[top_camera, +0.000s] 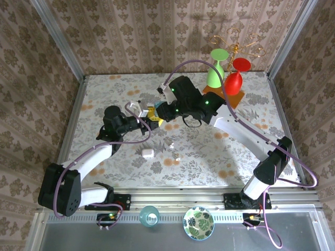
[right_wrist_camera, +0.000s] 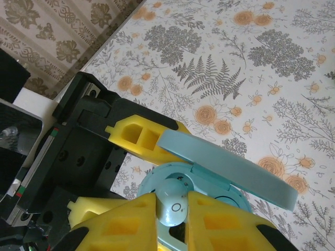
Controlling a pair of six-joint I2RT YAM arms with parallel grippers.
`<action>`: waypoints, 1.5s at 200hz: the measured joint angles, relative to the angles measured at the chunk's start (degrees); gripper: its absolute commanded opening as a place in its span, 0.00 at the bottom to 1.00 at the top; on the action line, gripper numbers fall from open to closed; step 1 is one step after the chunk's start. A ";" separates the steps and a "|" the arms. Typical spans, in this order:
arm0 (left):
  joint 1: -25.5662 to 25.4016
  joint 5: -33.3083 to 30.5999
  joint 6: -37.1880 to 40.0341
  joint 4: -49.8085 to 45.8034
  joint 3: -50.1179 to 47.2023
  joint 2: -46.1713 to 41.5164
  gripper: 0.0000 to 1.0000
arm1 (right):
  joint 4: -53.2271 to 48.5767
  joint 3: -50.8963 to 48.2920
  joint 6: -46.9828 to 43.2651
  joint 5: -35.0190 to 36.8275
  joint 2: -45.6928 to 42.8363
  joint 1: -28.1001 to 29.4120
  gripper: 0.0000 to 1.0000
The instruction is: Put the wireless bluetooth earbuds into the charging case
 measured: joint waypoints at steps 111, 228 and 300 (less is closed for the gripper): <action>0.00 -0.28 0.00 0.04 0.00 0.00 0.25 | -1.07 0.85 -1.27 0.24 0.44 0.92 0.35; 0.00 0.28 0.50 0.02 -0.02 0.00 0.25 | 5.90 -7.17 3.96 0.63 -10.27 -4.42 0.59; -0.13 4.35 2.32 0.00 -0.07 -0.04 0.26 | 2.40 -1.27 6.47 1.51 -2.40 -7.06 0.60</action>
